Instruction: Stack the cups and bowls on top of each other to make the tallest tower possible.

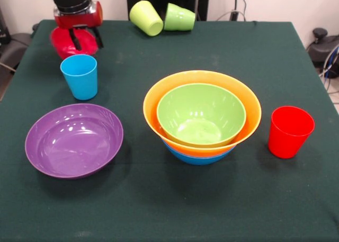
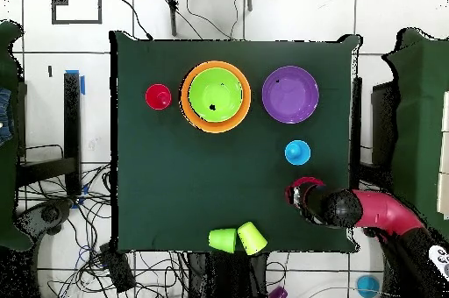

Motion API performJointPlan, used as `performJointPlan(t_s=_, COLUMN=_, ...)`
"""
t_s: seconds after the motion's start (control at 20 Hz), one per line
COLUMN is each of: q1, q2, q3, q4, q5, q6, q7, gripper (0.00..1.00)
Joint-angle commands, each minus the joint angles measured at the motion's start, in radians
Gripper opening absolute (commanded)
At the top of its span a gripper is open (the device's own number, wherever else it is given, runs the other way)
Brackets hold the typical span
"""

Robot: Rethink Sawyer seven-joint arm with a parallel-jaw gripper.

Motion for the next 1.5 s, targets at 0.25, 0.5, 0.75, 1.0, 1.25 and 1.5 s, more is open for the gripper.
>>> performJointPlan(t_s=0.25, q1=-0.026, q2=-0.013, q3=0.096, q4=-0.055, q5=0.030, q6=0.239, q7=-0.329, gripper=1.00)
performJointPlan(t_s=0.5, q1=-0.032, q2=-0.006, q3=0.120, q4=-0.076, q5=0.015, q6=0.273, q7=-0.336, gripper=1.00)
performJointPlan(t_s=0.75, q1=-0.031, q2=0.000, q3=0.128, q4=-0.075, q5=0.009, q6=0.284, q7=-0.300, gripper=1.00)
performJointPlan(t_s=1.0, q1=-0.017, q2=0.013, q3=0.112, q4=-0.055, q5=-0.022, q6=0.258, q7=-0.245, gripper=1.00)
performJointPlan(t_s=1.25, q1=0.004, q2=0.035, q3=0.081, q4=-0.047, q5=-0.118, q6=0.151, q7=-0.195, gripper=1.00)
performJointPlan(t_s=1.5, q1=-0.002, q2=0.044, q3=0.085, q4=-0.066, q5=-0.200, q6=0.108, q7=-0.229, gripper=1.00)
